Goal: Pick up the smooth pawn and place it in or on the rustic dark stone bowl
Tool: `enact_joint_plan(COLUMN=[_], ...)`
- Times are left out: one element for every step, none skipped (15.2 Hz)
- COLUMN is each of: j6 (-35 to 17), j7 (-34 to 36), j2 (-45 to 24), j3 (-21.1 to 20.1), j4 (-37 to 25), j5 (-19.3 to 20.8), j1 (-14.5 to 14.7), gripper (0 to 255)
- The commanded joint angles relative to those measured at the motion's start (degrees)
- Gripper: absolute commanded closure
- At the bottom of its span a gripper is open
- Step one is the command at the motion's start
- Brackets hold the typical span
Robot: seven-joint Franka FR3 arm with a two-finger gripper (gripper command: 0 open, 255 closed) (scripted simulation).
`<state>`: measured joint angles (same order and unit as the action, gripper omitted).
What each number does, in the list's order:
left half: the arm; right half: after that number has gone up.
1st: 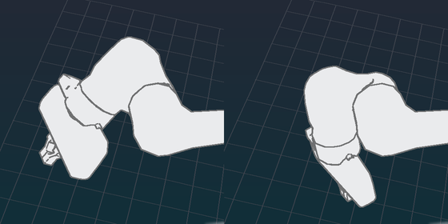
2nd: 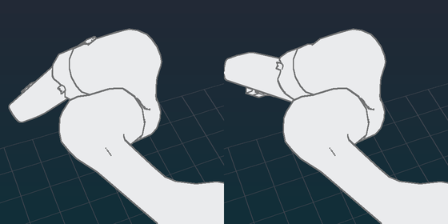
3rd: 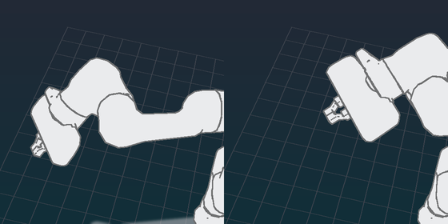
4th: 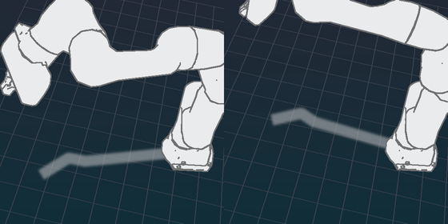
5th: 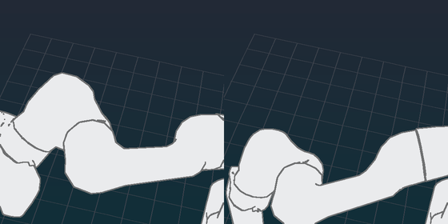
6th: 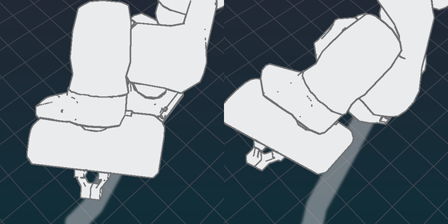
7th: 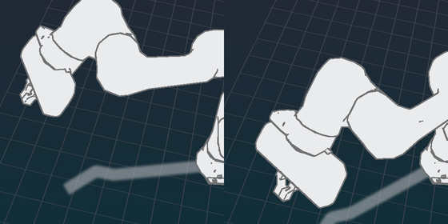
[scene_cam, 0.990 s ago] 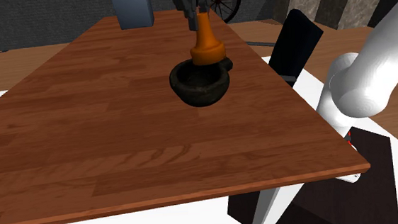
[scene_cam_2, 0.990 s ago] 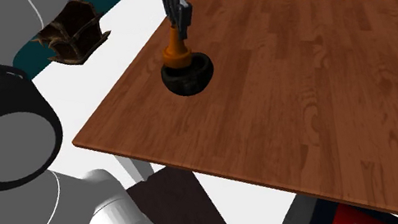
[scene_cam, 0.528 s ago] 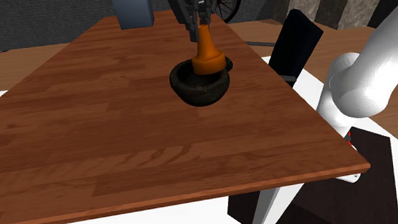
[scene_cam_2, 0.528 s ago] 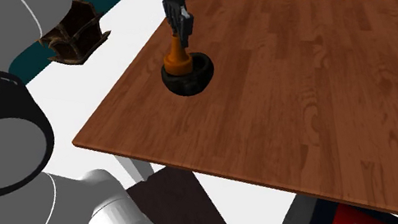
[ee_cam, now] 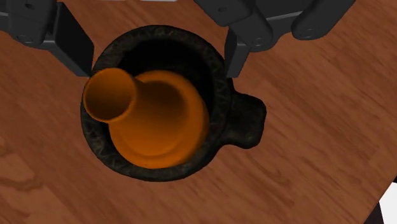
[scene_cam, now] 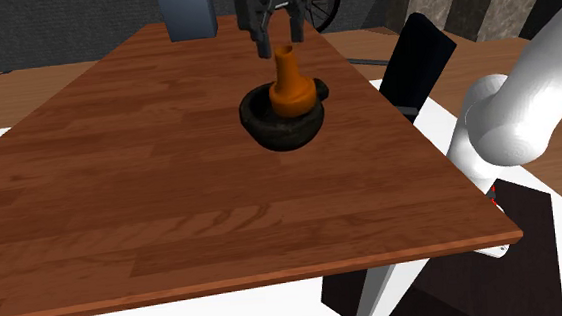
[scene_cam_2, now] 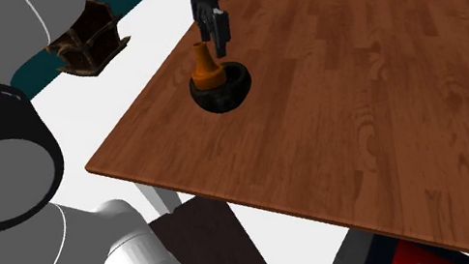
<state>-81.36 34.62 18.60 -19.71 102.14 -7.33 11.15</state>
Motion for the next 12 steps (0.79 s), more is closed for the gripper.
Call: enact_joint_plan(j6=[0.0, 0.0, 0.01, 1.96, 3.95, 5.98, 7.61, 7.61, 7.6, 7.61, 7.61, 7.61], j7=[0.0, 0.0, -0.03, 0.23, 0.52, 0.84, 1.12, 1.12, 1.12, 1.12, 1.12, 1.12], j2=[-0.01, -0.01, 0.0, -0.93, -1.97, -3.1, -4.09, -4.09, -4.07, -4.08, -4.08, -4.09], j3=[-0.01, -0.01, 0.01, -0.03, -0.11, -0.22, -0.34, -0.34, -0.34, -0.34, -0.34, -0.34], j4=[0.01, 0.02, 0.01, -2.85, -5.83, -8.96, -11.54, -11.54, -11.52, -11.53, -11.54, -11.54], j5=[-0.01, -0.01, 0.0, 0.24, 0.51, 0.8, 1.04, 1.04, 1.04, 1.04, 1.04, 1.04], j1=[0.0, 0.0, 0.0, -0.1, -0.19, -0.26, -0.3, -0.3, -0.31, -0.3, -0.3, -0.3], gripper=[0, 0, 0, 0, 0, 0, 0, 0, 0, 0, 0, 0])
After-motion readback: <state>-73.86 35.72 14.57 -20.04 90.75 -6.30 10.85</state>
